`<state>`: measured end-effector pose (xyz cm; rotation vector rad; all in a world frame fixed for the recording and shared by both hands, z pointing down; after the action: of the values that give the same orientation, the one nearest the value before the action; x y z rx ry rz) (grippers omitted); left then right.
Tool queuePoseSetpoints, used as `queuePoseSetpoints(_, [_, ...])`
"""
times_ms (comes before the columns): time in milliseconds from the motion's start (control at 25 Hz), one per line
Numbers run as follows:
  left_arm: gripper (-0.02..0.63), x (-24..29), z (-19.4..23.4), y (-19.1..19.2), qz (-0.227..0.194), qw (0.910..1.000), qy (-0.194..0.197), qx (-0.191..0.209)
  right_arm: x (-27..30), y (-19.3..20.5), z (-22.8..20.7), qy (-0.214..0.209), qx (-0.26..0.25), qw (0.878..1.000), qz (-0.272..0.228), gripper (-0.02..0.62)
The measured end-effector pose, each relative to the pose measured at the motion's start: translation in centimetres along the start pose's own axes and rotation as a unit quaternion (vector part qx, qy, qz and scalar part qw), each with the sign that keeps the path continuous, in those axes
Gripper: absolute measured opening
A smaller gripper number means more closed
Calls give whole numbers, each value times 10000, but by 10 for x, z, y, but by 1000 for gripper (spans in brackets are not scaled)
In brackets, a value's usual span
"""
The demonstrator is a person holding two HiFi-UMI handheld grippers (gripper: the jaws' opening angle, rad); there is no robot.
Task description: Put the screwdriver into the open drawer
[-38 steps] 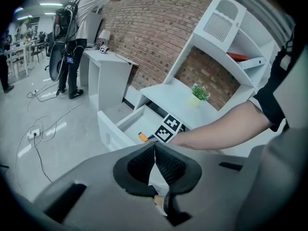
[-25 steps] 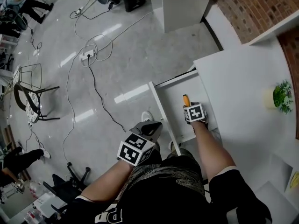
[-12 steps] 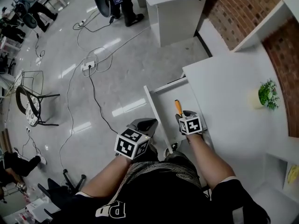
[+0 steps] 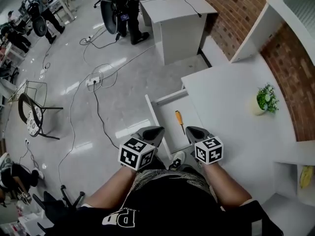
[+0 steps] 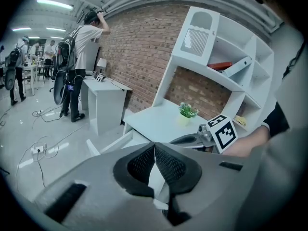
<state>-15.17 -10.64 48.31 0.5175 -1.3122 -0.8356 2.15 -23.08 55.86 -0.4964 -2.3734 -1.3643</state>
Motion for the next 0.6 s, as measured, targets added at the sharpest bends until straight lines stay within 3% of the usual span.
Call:
queuePoseSetpoints(280, [18,-31,-26,-6,-268,9994,179,156,-64,-18,48,-411,191,9956,-815,5])
queuePoseSetpoints(600, [18,-60,-30,8,-399,9972,562,274,-82,2,91,-107,282,9922,-1212,5])
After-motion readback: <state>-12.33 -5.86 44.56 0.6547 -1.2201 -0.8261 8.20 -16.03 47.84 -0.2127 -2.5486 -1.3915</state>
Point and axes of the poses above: the fingertips, and each gripper's own axes: x forward along the fingers, z to its left, y out of its underside, the point moved 9 cm from there along -x, backward along the fingers, and after that the axes turned 14 degrees about -y, right-handed, at the moved point
